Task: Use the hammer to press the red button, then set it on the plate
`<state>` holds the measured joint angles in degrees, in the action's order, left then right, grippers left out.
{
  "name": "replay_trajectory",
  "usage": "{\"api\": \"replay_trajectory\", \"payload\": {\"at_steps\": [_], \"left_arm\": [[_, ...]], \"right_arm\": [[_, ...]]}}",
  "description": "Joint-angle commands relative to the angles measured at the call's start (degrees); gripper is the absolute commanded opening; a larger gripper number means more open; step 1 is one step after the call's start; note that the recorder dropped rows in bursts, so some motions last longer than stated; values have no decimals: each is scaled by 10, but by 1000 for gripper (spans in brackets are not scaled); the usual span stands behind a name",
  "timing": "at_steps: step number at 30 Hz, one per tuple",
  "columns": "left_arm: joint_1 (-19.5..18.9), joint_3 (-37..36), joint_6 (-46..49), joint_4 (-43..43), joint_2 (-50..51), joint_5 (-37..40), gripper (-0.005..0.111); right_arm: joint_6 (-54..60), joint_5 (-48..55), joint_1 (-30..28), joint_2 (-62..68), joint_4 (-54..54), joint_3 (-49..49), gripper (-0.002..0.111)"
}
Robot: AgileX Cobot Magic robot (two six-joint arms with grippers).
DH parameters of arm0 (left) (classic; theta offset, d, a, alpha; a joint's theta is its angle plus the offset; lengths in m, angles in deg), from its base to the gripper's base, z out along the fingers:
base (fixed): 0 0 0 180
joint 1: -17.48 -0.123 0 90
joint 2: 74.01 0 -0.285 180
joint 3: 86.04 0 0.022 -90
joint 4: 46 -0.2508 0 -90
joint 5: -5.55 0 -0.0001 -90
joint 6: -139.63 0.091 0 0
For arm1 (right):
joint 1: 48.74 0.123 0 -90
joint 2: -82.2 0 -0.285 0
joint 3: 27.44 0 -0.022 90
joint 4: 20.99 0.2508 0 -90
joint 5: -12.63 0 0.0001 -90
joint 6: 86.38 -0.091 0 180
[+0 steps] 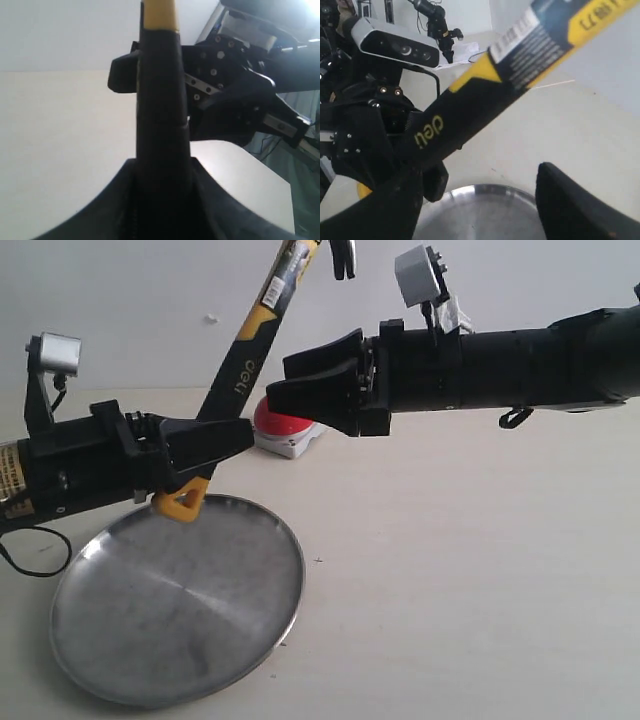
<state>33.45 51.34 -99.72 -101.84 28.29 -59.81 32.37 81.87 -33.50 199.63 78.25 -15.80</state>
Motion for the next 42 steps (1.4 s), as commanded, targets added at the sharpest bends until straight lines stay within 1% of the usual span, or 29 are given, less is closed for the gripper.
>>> {"api": "replay_trajectory", "payload": {"at_steps": [1, 8, 14, 22, 27, 34, 39, 42], "left_arm": [[1, 9, 11, 53, -12, -46, 0], [1, 9, 39, 48, -12, -46, 0], [1, 9, 93, 47, -12, -46, 0], [1, 9, 119, 45, -12, -46, 0], [1, 9, 141, 37, -12, -46, 0], [1, 9, 142, 40, -12, -46, 0], [1, 9, 141, 39, -12, -46, 0], [1, 9, 141, 40, -12, -46, 0]], "right_arm": [[14, 7, 0, -4, 7, -7, 62], [15, 7, 4, -4, 7, -12, 62], [-37, 7, 4, -4, 7, -28, 62], [-37, 7, 5, -6, 7, -28, 62], [-35, 7, 18, -8, 7, -28, 62], [-31, 7, 48, -9, 7, -28, 62], [-13, 7, 57, -9, 7, -28, 62], [-10, 7, 76, -9, 7, -39, 62]]}}
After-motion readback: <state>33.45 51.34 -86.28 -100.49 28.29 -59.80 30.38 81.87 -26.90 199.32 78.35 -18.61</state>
